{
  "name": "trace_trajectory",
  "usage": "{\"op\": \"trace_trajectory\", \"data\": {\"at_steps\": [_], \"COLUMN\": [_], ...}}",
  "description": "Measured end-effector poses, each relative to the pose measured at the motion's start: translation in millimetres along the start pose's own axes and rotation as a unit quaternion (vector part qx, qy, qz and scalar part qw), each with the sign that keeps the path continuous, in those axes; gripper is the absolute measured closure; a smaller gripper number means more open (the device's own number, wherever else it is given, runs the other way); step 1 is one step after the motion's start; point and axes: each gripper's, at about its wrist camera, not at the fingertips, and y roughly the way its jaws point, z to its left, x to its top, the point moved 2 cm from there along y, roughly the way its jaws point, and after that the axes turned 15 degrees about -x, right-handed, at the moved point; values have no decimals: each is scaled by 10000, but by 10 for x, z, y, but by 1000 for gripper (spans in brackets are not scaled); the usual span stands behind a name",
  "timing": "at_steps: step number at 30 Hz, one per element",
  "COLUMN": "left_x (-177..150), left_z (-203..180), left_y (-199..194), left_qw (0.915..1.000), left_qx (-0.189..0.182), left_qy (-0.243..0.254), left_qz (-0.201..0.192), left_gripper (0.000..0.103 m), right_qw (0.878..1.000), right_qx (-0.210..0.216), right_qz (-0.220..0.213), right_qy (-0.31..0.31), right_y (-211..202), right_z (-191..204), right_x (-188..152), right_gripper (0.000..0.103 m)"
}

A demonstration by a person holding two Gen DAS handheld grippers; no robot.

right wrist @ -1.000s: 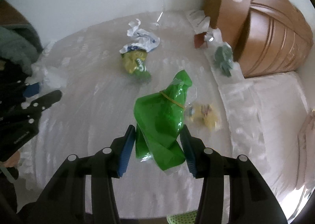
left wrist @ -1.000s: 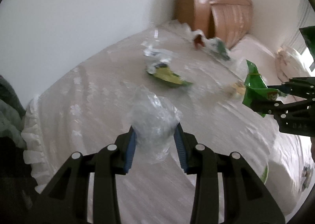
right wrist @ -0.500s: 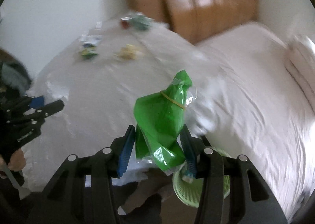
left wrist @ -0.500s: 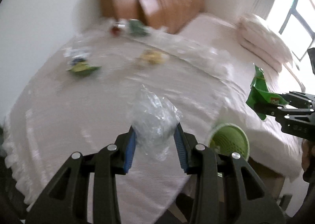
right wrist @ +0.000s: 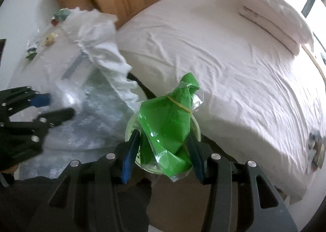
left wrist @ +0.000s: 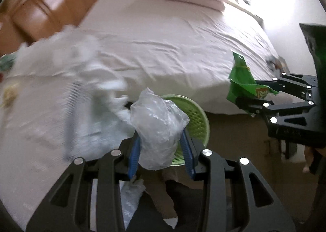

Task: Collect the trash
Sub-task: 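Drop the green bag from the right tool while the left tool drops the clear wrapper into the wastebasket, then move both tools back over the bed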

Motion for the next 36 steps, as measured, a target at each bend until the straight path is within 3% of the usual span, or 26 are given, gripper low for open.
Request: {"op": "trace_trajectory", "data": {"at_steps": [4, 7, 9, 17, 26, 27, 29, 30, 31, 36], "left_x": [100, 128, 109, 37, -22, -30, -47, -58, -66, -160], "left_z": [-140, -189, -214, -201, -71, -49, 8, 35, 60, 219], "left_y": [221, 282, 287, 137, -204, -255, -375, -425, -467, -766], "left_qw": [9996, 9993, 9993, 9997, 9995, 9993, 9985, 9981, 9977, 9940], "left_qx": [-33, -4, 60, 121, 234, 234, 259, 282, 306, 468], "left_qy": [151, 203, 223, 137, -105, -153, -276, -326, -369, -619], "left_qz": [247, 309, 286, 139, -200, -256, -395, -444, -483, -765], "left_gripper": [66, 57, 47, 31, 18, 17, 16, 15, 14, 11], "right_qw": [9998, 9994, 9990, 9990, 9988, 9987, 9985, 9985, 9983, 9960], "right_qx": [-12, 3, 36, 43, 103, 114, 79, -21, -151, -96], "right_qz": [98, 172, 224, 251, 392, 432, 510, 519, 567, 885], "right_qy": [196, 301, 384, 367, 272, 245, 183, 143, 61, -43], "right_y": [86, 115, 148, 191, 327, 361, 426, 458, 501, 627], "right_z": [-216, -271, -311, -287, -131, -93, -19, 35, 101, 329], "right_x": [-135, -159, -176, -150, -148, -145, -145, -143, -146, -124], "right_gripper": [55, 54, 54, 54, 54, 53, 31, 11, 2, 2]}}
